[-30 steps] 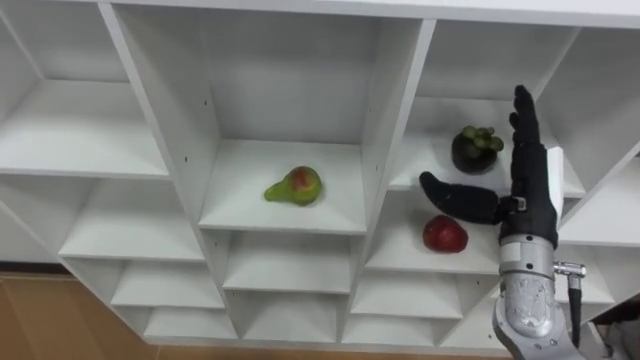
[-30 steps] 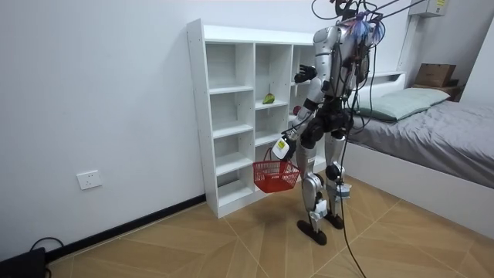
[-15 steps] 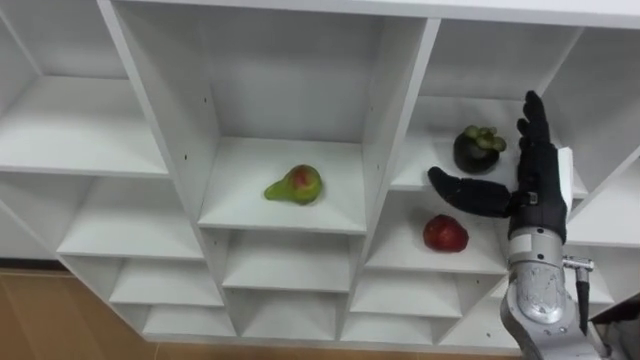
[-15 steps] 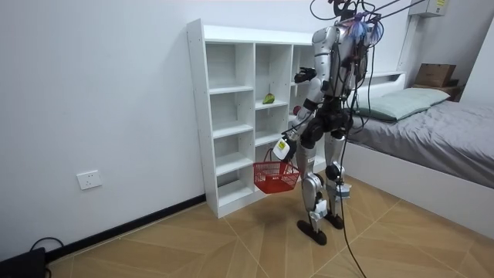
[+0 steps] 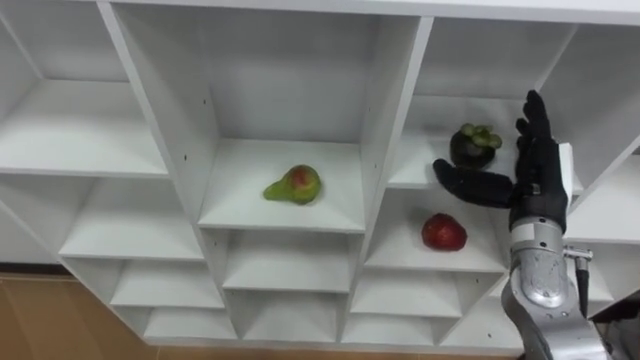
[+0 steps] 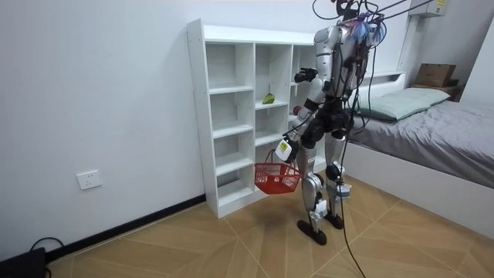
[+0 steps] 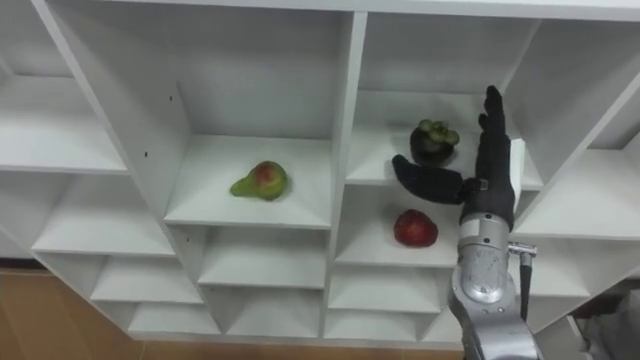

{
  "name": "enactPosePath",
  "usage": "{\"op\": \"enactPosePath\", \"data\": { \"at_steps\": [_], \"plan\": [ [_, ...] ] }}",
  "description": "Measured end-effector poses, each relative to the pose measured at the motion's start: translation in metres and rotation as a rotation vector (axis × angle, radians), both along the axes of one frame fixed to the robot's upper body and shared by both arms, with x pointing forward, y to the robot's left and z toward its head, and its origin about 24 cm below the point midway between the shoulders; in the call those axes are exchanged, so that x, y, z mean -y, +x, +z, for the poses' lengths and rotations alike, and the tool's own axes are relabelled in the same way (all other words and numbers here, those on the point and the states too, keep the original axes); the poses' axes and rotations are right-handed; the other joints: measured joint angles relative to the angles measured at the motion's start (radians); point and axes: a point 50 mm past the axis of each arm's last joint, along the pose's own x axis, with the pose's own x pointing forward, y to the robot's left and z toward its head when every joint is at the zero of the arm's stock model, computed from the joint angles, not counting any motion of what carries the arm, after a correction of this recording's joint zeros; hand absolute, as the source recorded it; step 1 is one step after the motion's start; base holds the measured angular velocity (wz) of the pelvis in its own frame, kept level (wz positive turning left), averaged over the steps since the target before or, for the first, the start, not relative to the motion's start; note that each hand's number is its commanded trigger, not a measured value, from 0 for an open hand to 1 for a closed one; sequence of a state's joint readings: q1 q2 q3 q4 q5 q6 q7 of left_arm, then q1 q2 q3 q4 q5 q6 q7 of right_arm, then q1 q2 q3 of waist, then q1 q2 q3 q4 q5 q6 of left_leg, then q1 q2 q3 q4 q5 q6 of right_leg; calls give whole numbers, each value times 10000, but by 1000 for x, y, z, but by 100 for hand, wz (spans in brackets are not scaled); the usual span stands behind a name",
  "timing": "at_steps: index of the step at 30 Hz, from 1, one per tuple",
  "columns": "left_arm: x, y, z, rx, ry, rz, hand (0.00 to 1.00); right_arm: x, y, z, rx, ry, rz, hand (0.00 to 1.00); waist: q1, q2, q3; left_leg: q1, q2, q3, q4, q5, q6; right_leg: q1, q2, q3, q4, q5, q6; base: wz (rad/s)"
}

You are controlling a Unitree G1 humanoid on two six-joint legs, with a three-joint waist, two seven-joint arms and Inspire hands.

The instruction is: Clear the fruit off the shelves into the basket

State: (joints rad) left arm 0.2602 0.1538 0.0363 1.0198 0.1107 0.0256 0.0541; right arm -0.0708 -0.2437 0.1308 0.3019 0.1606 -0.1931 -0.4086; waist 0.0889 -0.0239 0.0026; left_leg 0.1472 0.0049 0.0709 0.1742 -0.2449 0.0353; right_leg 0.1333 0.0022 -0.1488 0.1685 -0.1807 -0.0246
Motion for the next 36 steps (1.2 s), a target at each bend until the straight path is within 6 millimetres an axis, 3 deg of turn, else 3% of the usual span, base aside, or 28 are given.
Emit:
{"op": "enactPosePath", "data": {
  "at_steps": [3, 10, 15, 22, 36],
  "plan": [
    [0, 1, 0, -104, 20, -108, 100, 3, 3, -5, -346, -108, -28, 0, -7, -92, -51, -7, -14, -75, 86, -2, 2, 51, -16, -60, 7, 8, 6, 7],
    [0, 0, -1, -415, -43, -554, 100, 5, 12, -9, -774, -506, 76, 0, 6, -118, -34, -46, -25, -170, 284, 1, 5, 93, -36, -61, 11, 35, 9, 3],
    [-2, 1, 1, -369, 31, -554, 100, 10, 13, -7, -895, -741, 327, 0, 8, -276, 13, -161, -29, -214, 330, 11, 6, 53, -33, -64, 1, 41, 10, 2],
    [-4, 2, 1, -375, 96, -561, 100, 17, 26, -5, -1167, -1017, 402, 0, 7, -336, 12, -166, -28, -212, 288, 10, 6, 54, -19, -60, -54, 40, 11, 0],
    [-9, 9, 5, -63, 191, -669, 100, 22, 25, -10, -1454, -1439, 497, 0, 46, -535, 14, -177, -13, -216, 252, 3, 3, 84, -16, -148, -137, 40, 11, 0]
  ]
}}
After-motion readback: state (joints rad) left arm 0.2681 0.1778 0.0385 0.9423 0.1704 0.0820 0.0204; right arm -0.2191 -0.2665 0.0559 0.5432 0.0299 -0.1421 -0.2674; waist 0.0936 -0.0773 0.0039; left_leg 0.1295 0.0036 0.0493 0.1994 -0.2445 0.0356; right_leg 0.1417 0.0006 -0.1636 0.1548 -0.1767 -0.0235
